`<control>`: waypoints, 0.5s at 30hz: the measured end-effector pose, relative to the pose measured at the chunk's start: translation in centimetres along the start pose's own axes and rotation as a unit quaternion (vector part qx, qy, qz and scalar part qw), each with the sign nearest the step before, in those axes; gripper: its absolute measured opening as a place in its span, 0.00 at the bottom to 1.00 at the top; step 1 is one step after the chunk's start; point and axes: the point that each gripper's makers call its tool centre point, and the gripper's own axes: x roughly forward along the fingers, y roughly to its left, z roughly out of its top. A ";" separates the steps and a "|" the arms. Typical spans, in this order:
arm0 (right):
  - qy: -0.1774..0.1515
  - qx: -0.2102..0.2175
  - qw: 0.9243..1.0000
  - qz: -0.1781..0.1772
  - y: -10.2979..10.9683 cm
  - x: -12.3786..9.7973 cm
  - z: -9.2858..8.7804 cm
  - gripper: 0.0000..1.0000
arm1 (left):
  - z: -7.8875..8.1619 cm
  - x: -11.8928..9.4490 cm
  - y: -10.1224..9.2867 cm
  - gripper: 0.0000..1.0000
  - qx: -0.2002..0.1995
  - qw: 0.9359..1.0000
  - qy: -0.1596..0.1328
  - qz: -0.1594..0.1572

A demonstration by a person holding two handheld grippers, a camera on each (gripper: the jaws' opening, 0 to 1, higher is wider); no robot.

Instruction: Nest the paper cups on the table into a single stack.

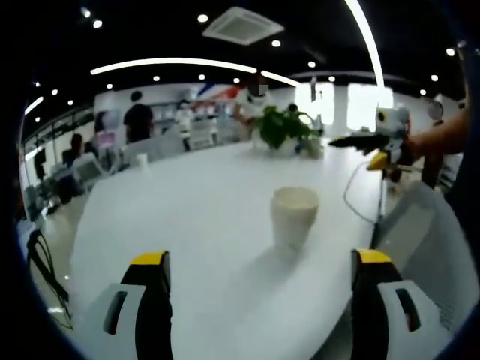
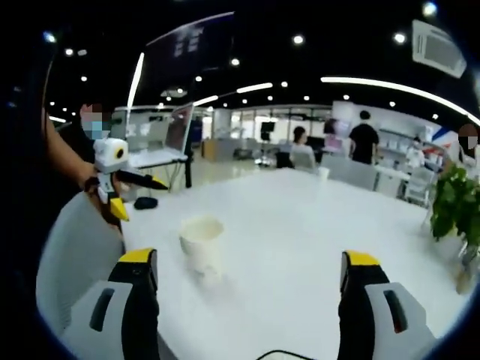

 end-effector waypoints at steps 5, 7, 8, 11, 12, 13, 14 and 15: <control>0.017 -0.002 0.999 0.031 1.4 0.1 -1.4 1.00 | -0.1 -0.5 0.0 0.98 -0.012 1.000 -0.002 0.001; 0.033 -0.004 0.999 0.036 1.7 0.3 -1.9 1.00 | -0.2 -0.4 -0.3 0.98 -0.018 1.000 0.008 0.002; 0.038 0.005 0.999 0.036 1.7 0.4 -2.0 1.00 | -0.2 -0.3 -0.4 0.98 -0.014 1.000 0.011 -0.001; 0.024 0.006 0.999 0.048 2.2 1.0 -1.9 1.00 | -0.4 0.5 -0.7 0.98 0.007 1.000 0.020 -0.016; 0.025 0.003 0.998 0.050 2.3 1.1 -2.0 0.99 | -0.8 1.0 -0.9 0.98 0.015 0.999 0.031 -0.026; 0.030 -0.015 0.998 0.059 2.5 1.7 -2.4 0.97 | -1.0 1.3 -1.0 0.98 0.021 0.999 0.038 -0.029; 0.037 -0.017 0.997 0.062 2.6 2.1 -2.7 0.96 | -1.3 1.6 -0.9 0.98 0.023 0.998 0.044 -0.029; 0.044 -0.019 0.997 0.061 2.6 2.4 -3.0 0.95 | -1.3 2.0 -1.0 0.98 0.019 0.998 0.049 -0.034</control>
